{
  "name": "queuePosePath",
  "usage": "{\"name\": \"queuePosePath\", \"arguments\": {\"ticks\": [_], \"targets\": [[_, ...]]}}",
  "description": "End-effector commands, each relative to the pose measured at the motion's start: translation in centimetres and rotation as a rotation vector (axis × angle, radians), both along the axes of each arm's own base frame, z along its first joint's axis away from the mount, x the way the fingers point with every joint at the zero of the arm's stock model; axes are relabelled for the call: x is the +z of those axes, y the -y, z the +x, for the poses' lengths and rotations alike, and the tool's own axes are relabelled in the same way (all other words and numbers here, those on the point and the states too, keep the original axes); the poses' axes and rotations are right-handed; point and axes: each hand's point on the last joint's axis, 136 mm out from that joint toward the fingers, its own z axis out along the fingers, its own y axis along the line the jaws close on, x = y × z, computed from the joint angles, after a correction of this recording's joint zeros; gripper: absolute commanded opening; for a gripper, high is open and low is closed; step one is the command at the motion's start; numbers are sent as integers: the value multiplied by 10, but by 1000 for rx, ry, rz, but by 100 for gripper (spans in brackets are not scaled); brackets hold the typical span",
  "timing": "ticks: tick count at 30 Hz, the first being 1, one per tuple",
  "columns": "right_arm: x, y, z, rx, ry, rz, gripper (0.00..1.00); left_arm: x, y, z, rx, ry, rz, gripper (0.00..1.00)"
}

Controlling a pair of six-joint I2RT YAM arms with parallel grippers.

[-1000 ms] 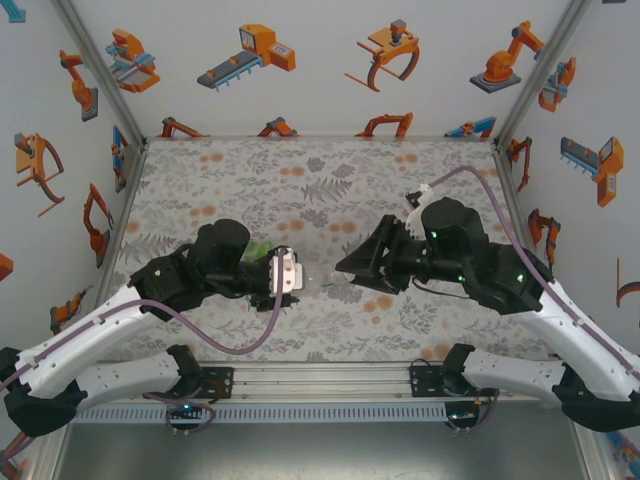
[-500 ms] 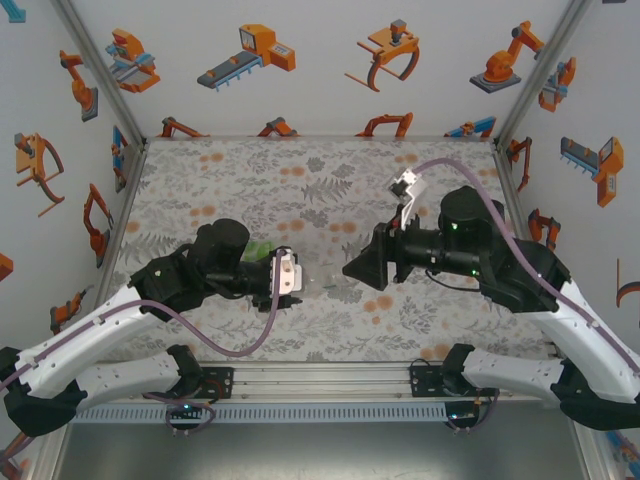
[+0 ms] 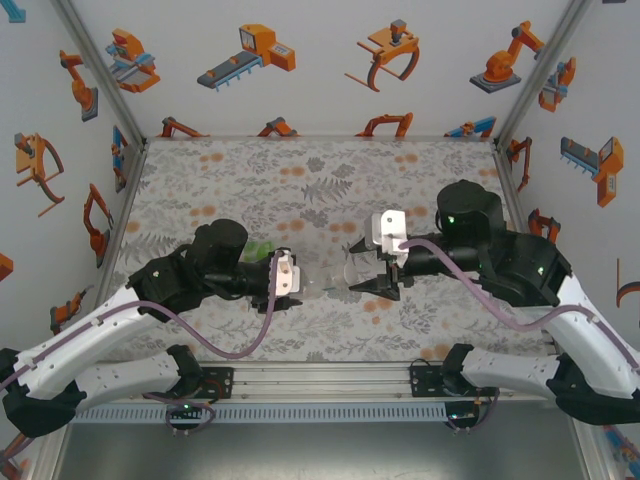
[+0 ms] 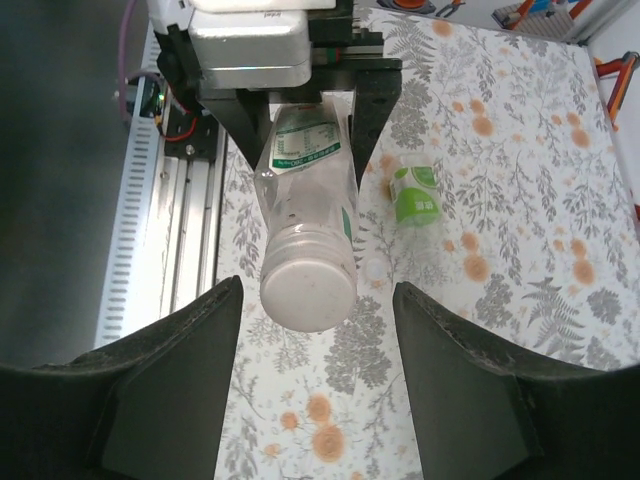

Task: Screw on the bottle caps

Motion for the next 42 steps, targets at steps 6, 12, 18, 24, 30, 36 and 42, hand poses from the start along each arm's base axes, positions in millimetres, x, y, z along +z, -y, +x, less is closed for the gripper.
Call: {"name": "queuePosePath", "arguments": {"ticks": [6,12,18,24,30,36,42], "targets": [[-4,-4,-9,89,40,-8,53,20,1,-6,-30,29,-61,0],[-5,-6,-6,70,36,5,49,21,1,-6,-33,31,-62,0],[-10,-7,-5,67,14,-6,49,22,0,-6,-32,35,-64,0],[-11,-6,-2,41,2,-7,34,20,1,-6,-30,31,-60,0],[-12,-9,17,-155,-236,36,0,21,-1,-4,-17,43,-60,0],[-21,0,47,-503,-686,156,0,19,1,0,-7,54,-62,0],[-47,21,61,-823,-1115,215,0,18,3,3,-1,61,-63,0]]}}
